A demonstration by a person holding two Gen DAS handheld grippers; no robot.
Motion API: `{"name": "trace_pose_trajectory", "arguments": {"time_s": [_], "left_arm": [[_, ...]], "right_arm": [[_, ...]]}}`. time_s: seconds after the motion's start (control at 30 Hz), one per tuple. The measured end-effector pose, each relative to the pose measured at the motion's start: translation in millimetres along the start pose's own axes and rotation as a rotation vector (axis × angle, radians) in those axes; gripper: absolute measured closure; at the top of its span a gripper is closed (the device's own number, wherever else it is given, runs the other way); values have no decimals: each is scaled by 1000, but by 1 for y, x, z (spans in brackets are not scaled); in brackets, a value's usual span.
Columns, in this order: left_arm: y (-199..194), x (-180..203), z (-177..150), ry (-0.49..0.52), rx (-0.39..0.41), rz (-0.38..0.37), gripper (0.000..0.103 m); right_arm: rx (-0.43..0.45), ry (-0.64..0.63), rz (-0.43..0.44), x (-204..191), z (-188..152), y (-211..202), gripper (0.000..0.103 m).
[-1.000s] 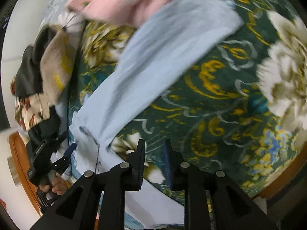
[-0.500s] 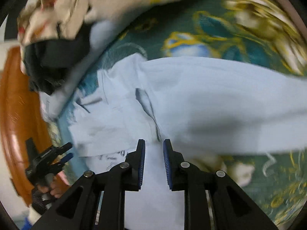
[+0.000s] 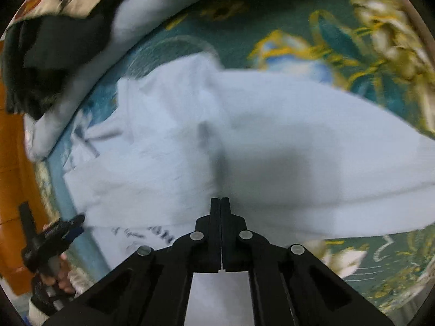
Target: Fold clothes
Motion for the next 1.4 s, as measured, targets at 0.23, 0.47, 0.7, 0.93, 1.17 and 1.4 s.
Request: {"name": "trace_pose_trajectory", "arguments": {"time_s": [0.23,0.47,0.7,0.93,1.17,1.4], "left_arm": [[-4,-2,-5,-12,-6,9,44],[-50,9,-13,-72,88,-48,44],[-89,43,-55,-120,153,-114,44],[-104,76,-60,-167,152,-105,44],[-130,101,-83,-166,194,-110,44],[-151,105,-101,-170,231,-115,44]], "right_arm": [[-3,60,64,17,8,-7,103],[119,198,244,67,6,-73,95],[349,617,270,257,17,-137,70],[438,946,364,399,37,-152,70],[385,919,384,396,60,-129,74],[404,885,422,395,61,-144,100]]}}
Point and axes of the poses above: each gripper's, at about its wrist camera, not at the fingertips, and y roughly the way its jaws point, x to its right, z to its top, the point moved 10 cm from there along y, roughly the way its jaws point, and after that the axes turned 14 degrees about y, right-handed, at the moved point
